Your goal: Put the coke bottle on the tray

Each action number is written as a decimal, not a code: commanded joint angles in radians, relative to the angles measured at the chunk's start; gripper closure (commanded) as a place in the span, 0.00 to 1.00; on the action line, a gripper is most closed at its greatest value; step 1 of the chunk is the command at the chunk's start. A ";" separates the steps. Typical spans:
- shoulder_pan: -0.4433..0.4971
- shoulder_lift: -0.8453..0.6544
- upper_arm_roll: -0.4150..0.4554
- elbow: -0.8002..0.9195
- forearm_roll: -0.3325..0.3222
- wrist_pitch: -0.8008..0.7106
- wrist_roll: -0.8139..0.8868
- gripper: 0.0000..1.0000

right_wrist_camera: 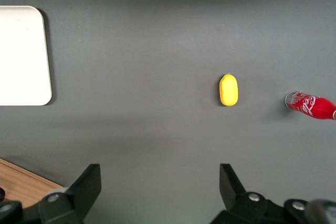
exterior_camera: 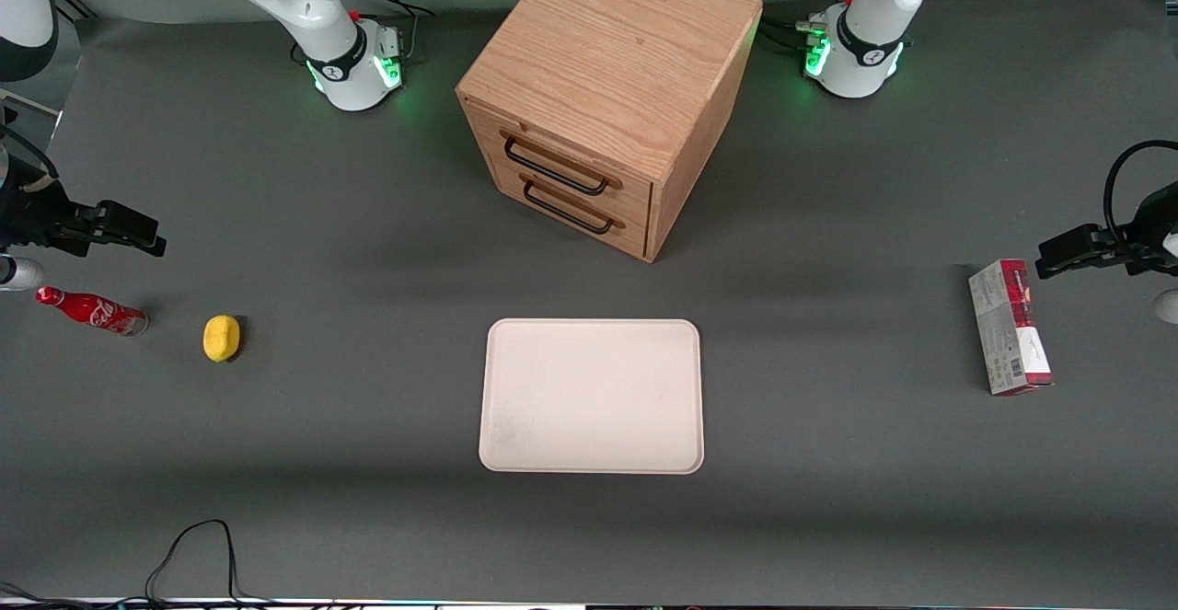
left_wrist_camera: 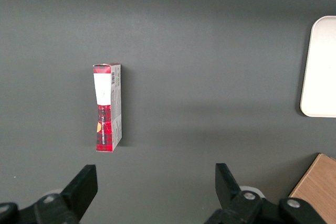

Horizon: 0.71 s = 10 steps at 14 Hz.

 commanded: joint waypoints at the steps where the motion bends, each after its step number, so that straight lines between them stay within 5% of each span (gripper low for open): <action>1: 0.012 0.000 -0.012 0.012 -0.007 -0.009 -0.019 0.00; 5: -0.007 0.002 -0.035 0.009 -0.014 -0.015 -0.083 0.00; 10: -0.039 0.025 -0.297 0.006 -0.002 0.028 -0.441 0.00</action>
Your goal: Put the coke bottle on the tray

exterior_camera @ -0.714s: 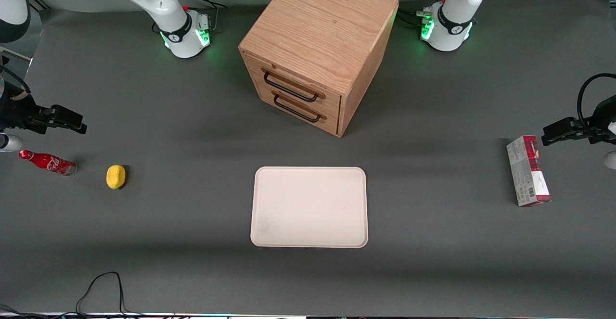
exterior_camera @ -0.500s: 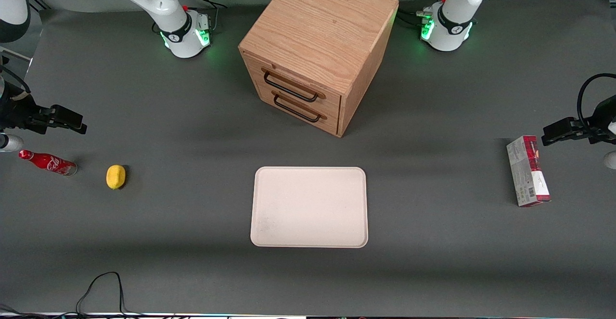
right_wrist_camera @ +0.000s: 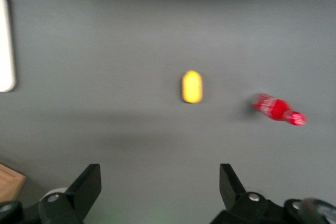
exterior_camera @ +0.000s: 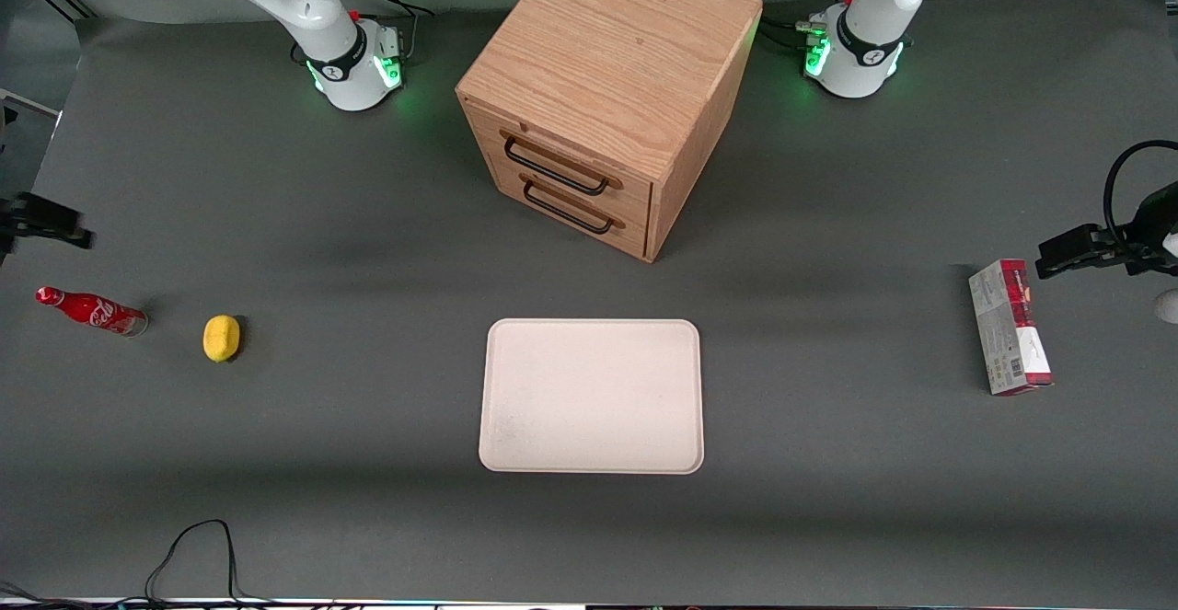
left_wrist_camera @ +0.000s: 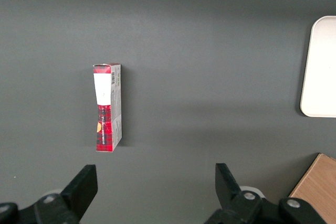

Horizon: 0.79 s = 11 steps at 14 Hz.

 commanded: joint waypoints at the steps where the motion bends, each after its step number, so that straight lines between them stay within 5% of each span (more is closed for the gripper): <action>1: -0.007 0.025 -0.136 0.002 0.015 0.051 -0.190 0.00; 5: -0.065 0.088 -0.290 -0.012 0.118 0.123 -0.468 0.00; 11: -0.116 0.096 -0.367 -0.081 0.124 0.246 -0.670 0.00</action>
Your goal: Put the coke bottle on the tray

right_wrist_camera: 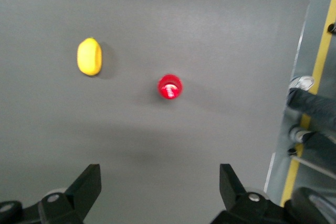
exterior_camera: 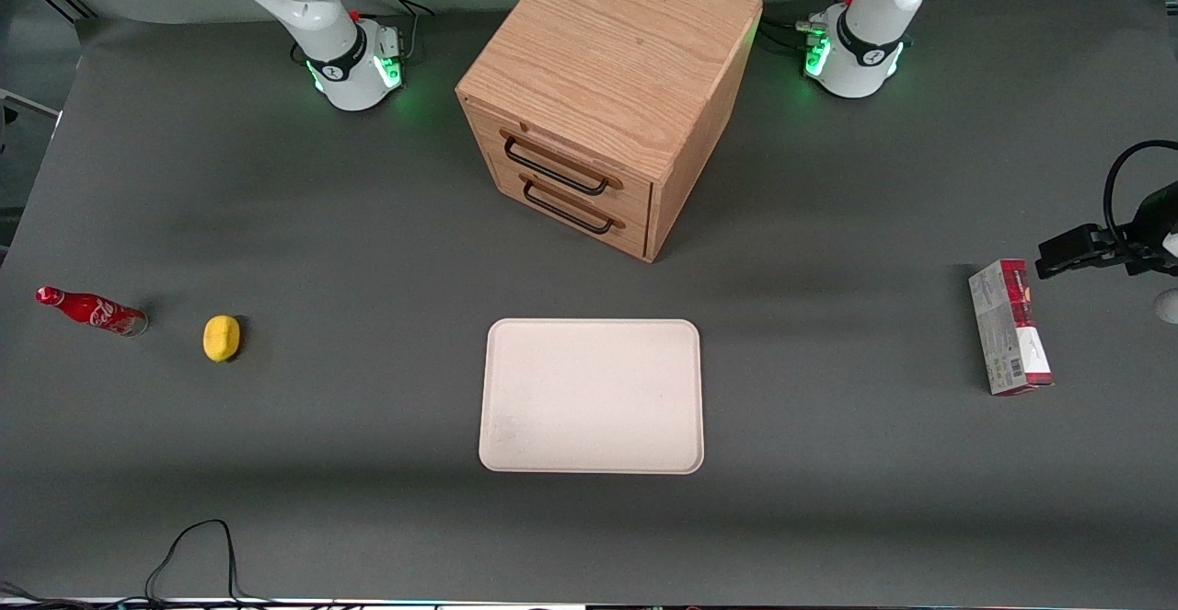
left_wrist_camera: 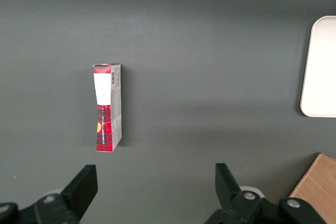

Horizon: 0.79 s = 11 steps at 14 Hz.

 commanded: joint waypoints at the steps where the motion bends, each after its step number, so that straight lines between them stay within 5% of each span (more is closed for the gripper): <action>1: 0.001 -0.006 -0.047 -0.039 0.027 0.058 -0.095 0.00; 11: -0.013 0.056 -0.047 -0.074 0.071 0.071 0.020 0.00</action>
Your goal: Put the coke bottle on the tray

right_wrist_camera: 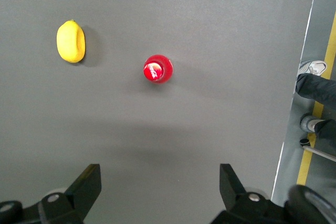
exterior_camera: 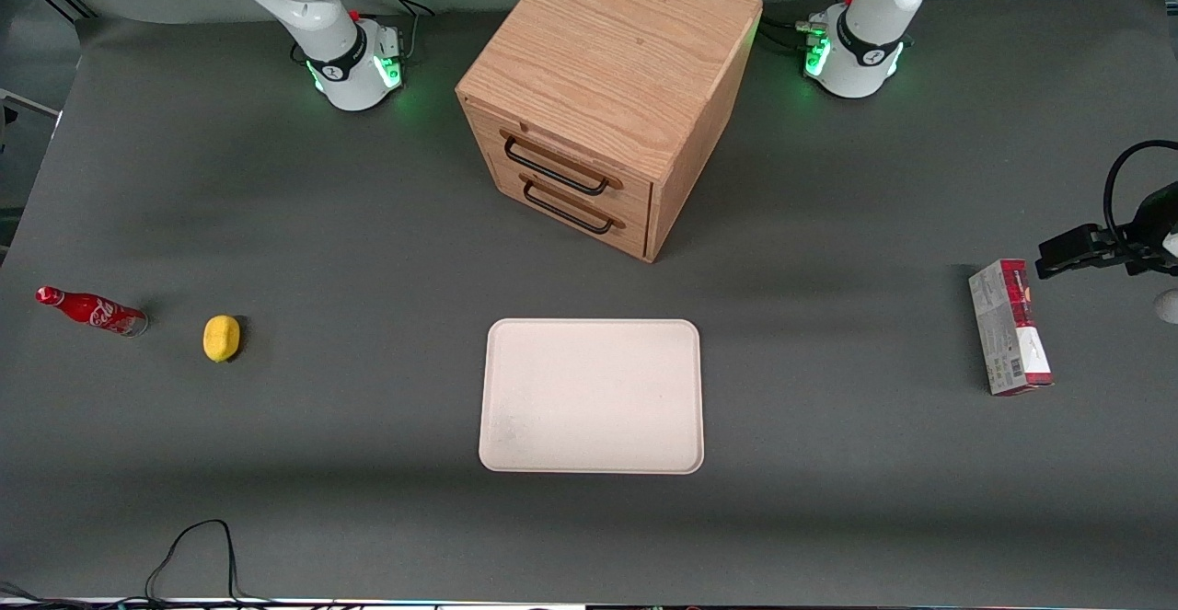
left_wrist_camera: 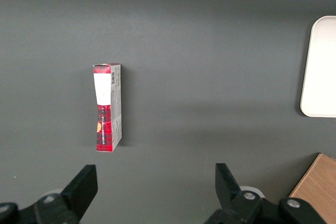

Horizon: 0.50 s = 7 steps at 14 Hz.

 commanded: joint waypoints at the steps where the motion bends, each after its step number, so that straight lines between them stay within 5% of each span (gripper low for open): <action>1: 0.003 0.009 -0.003 -0.008 0.028 0.032 0.022 0.00; 7: 0.016 0.026 0.008 -0.011 0.081 0.064 0.030 0.00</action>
